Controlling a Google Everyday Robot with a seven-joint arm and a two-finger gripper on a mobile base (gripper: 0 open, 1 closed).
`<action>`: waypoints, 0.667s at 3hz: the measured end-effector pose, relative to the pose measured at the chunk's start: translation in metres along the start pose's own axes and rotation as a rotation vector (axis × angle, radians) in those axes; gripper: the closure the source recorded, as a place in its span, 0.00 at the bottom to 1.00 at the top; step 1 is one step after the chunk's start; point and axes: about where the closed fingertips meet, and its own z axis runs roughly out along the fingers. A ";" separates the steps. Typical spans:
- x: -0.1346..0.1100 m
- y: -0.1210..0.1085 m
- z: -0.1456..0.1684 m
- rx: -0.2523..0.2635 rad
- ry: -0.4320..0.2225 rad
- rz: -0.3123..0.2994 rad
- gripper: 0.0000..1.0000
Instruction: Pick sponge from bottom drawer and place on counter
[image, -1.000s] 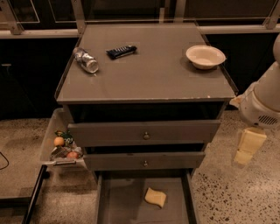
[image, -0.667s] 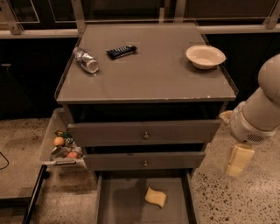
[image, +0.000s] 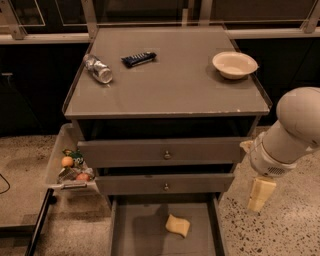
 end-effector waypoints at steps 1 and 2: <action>0.002 0.004 0.045 -0.042 -0.047 0.017 0.00; 0.002 0.011 0.109 -0.065 -0.178 0.037 0.00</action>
Offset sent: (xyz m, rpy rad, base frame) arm 0.0199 0.0286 -0.1837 0.3892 -0.0507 -0.0274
